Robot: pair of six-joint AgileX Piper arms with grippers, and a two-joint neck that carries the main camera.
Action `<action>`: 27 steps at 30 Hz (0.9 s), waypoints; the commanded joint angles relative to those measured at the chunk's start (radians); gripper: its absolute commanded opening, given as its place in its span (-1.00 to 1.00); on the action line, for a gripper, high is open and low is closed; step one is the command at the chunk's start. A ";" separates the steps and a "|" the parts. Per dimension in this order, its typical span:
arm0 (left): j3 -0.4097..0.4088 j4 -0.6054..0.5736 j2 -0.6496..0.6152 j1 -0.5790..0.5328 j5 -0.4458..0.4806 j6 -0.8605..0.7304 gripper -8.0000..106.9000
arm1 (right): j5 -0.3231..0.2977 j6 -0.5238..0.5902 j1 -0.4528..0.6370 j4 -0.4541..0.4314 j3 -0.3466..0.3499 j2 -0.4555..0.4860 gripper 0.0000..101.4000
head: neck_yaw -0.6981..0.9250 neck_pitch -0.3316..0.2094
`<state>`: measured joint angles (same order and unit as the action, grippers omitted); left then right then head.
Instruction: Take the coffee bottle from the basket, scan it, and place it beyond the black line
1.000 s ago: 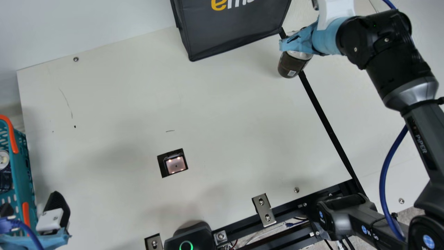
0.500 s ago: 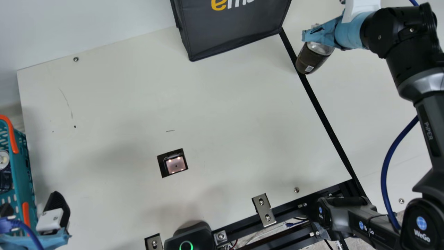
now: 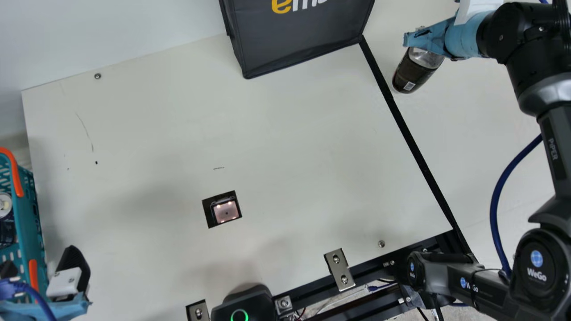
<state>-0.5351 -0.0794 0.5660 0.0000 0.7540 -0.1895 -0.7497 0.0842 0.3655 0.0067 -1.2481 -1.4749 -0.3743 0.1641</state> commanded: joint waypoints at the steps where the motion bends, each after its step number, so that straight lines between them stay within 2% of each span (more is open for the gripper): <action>1: 0.000 0.000 0.000 0.000 0.000 0.000 0.71 | 0.003 0.001 0.005 0.000 -0.003 -0.006 -1.00 | -0.002 -0.026; 16: 0.000 0.000 0.000 0.000 0.000 0.000 0.71 | 0.030 0.013 0.041 0.006 -0.010 -0.051 -1.00 | -0.002 -0.026; 27: 0.000 0.000 0.000 0.000 0.000 0.000 0.71 | 0.037 0.026 0.051 0.027 -0.009 -0.062 -0.34 | -0.002 -0.026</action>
<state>-0.5351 -0.0794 0.5660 0.0000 0.7540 -0.1895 -0.7112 0.1101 0.4159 0.0328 -1.2585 -1.5369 -0.3743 0.1641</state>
